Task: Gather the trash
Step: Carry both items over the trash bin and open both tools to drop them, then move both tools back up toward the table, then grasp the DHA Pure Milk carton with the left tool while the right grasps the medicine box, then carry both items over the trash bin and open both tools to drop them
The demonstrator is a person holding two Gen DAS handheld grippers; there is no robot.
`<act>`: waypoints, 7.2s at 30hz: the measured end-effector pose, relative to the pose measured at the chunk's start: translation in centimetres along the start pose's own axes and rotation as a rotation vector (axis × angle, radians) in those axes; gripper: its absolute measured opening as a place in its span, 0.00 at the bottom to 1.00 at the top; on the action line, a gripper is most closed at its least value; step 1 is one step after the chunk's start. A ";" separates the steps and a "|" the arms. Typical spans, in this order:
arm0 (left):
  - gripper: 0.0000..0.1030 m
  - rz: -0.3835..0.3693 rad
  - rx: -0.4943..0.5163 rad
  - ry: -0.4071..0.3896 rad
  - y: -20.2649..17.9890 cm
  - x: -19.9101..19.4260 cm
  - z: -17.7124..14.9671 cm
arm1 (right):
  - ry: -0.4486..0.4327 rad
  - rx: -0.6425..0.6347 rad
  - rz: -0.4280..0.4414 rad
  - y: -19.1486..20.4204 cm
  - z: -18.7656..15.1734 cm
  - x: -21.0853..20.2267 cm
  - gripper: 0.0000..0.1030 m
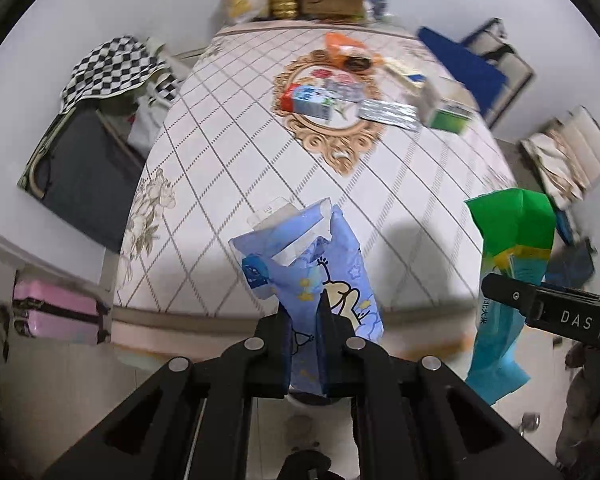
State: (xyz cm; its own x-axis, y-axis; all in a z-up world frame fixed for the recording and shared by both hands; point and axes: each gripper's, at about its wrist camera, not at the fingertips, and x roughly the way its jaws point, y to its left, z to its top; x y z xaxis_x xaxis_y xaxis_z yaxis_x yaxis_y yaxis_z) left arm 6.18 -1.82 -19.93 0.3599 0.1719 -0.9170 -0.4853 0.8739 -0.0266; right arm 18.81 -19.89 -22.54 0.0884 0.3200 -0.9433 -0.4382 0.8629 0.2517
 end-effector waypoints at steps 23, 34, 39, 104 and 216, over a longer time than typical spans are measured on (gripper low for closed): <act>0.07 -0.251 -0.149 0.533 3.4 26.3 -22.0 | 0.362 0.292 0.077 -6.5 -27.1 21.6 0.77; 0.29 -0.268 -0.171 0.587 2.3 43.9 -24.1 | 0.416 0.348 0.193 -12.2 -25.9 42.8 0.83; 0.87 -0.244 -0.187 0.560 3.0 44.1 -24.4 | 0.454 0.366 0.264 -13.5 -26.0 47.4 0.98; 1.00 0.131 -0.241 0.048 2.3 3.0 6.0 | -0.039 0.085 -0.045 -1.0 5.1 -3.8 0.99; 0.88 0.029 -0.052 0.391 3.1 33.3 -24.2 | 0.280 0.151 -0.167 -10.1 -26.0 40.2 1.00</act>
State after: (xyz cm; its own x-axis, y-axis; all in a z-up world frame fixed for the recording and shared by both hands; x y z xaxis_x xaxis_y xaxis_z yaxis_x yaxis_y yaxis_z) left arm -2.67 -4.36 -60.20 0.0190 0.0015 -0.9998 -0.5338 0.8455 -0.0089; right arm 3.53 -25.94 -68.66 -0.1098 0.0685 -0.9916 -0.2991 0.9491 0.0987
